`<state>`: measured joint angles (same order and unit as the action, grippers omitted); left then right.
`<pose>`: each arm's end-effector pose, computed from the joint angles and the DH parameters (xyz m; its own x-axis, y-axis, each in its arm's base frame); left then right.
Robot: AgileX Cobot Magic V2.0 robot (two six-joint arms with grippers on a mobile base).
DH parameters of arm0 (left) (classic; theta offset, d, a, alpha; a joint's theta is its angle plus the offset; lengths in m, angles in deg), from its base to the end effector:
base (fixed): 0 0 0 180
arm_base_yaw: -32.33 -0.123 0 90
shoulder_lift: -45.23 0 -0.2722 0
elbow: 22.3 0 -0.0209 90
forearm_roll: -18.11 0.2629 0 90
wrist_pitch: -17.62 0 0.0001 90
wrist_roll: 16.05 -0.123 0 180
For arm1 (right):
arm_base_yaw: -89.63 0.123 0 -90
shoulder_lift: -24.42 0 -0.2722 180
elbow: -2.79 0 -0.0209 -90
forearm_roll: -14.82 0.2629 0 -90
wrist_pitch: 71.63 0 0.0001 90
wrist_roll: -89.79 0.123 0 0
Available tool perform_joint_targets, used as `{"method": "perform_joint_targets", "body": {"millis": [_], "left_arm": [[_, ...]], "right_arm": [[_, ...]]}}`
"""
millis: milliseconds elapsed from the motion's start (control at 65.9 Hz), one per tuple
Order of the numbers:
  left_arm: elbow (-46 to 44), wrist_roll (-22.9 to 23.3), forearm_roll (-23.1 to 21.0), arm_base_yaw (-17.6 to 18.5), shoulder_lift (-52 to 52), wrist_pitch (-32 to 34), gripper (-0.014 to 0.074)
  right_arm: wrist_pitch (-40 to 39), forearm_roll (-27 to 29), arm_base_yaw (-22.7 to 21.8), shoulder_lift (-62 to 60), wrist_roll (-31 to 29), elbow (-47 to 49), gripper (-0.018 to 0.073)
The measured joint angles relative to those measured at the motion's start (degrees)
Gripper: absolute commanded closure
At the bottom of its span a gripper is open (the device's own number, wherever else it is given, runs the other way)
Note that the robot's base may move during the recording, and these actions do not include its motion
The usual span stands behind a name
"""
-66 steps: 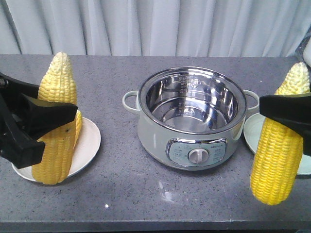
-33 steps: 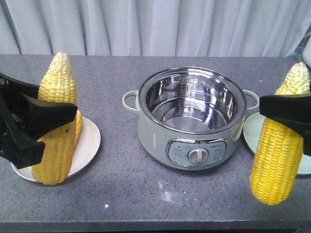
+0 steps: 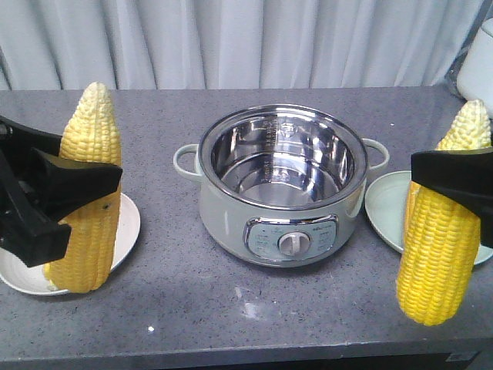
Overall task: Distribute corn equally
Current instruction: 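Hold both cobs upright in the grippers above the plates, then turn the base toward the other counter holding both cobs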
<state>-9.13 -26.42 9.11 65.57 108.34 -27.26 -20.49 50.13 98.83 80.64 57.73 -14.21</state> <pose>0.1868 -0.1387 0.3857 -0.3841 0.3340 -0.8608 0.6522 0.7580 0.0030 0.1794 0.0852 0.3925 -0.3925 -0.1910 -0.8997 -0.5941 0.7994 0.0895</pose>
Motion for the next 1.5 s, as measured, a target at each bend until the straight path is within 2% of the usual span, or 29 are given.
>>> {"method": "perform_joint_targets", "body": {"millis": [1501], "left_arm": [[0.0, 0.0, 0.0, 0.0, 0.0, 0.0, 0.0346]], "right_arm": [[0.0, 0.0, 0.0, 0.0, 0.0, 0.0, 0.0391]]}}
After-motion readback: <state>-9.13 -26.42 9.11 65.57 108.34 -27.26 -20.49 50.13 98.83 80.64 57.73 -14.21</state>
